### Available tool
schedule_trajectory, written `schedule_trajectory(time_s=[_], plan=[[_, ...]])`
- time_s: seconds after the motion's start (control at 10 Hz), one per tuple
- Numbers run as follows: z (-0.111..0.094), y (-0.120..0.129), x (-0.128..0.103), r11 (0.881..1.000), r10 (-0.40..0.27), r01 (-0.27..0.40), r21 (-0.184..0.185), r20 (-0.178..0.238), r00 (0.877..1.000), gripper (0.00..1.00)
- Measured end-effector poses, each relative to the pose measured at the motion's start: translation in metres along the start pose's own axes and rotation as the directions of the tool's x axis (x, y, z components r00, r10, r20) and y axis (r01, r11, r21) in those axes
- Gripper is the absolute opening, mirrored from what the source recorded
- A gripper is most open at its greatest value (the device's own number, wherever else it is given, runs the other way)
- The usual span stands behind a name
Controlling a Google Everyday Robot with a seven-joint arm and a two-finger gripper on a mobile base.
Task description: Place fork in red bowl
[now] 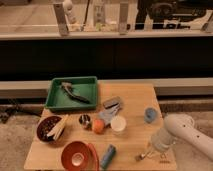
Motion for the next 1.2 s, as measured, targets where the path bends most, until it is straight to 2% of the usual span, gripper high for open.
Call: schedule_trajectory(time_s=[0.1,0.3,0.5,0.8,1.2], plan=[[0.003,-0.002,0.004,1.000,0.016,-0.016,0.009,-0.006,1.000,0.10],[-0.001,-0.001,0.004,1.000,0.013,-0.013,0.011,-0.008,1.000,0.03],[-0.003,-0.003,0.004,1.000,0.014,-0.014,0.010,-0.012,1.000,0.03],[-0.018,-0.032,-0.004,0.991,0.132,-0.130,0.038,-0.048,0.990,0.03],[-0.040,-0.046,-0.023,0.986,0.159,-0.155,0.061,-0.066,0.985,0.03]])
